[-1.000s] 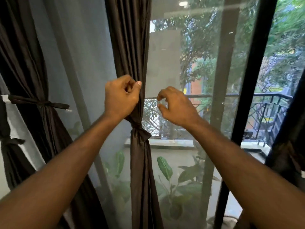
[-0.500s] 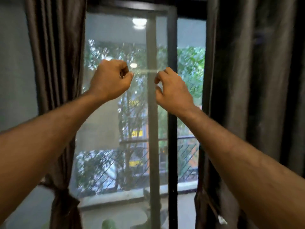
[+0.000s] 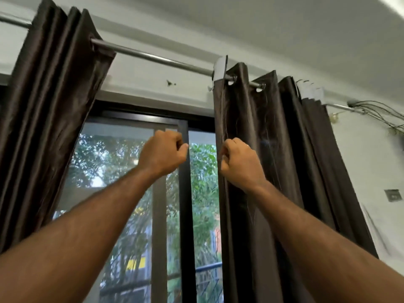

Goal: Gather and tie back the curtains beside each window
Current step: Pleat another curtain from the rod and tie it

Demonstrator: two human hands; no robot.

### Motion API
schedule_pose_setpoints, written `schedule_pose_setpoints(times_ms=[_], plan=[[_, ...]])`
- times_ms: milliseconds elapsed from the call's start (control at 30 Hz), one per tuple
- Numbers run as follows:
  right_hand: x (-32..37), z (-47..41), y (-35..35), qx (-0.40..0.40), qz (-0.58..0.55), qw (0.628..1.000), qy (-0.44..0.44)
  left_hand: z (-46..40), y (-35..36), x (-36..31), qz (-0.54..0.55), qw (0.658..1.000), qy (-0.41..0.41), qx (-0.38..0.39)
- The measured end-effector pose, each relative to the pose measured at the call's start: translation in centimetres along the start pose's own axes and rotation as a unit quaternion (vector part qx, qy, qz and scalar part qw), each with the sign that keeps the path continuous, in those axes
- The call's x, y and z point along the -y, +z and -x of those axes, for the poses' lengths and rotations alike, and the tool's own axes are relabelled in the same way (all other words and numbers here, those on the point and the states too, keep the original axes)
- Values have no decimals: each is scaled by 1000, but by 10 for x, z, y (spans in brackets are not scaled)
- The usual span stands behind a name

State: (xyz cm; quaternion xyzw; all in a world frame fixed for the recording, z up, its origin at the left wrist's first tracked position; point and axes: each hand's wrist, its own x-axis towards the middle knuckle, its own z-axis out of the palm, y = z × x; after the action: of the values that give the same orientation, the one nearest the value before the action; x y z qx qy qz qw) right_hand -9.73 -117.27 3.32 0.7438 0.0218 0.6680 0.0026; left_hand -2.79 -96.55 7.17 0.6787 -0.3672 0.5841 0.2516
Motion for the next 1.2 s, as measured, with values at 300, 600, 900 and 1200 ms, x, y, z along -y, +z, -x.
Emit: schedule_pose_setpoints(times_ms=[300, 600, 900, 1200], plan=[[-60, -15, 10, -48, -40, 997, 50, -12, 71, -41, -1, 998, -46, 31], [-154, -45, 30, -60, -79, 991, 87, -40, 154, -108, -78, 981, -176, 21], [-174, -61, 59, -51, -144, 979, 135, -47, 174, -101, -160, 964, -193, -88], [-159, -69, 57, -62, -203, 958, 191, -45, 91, -7, -186, 930, -274, -158]])
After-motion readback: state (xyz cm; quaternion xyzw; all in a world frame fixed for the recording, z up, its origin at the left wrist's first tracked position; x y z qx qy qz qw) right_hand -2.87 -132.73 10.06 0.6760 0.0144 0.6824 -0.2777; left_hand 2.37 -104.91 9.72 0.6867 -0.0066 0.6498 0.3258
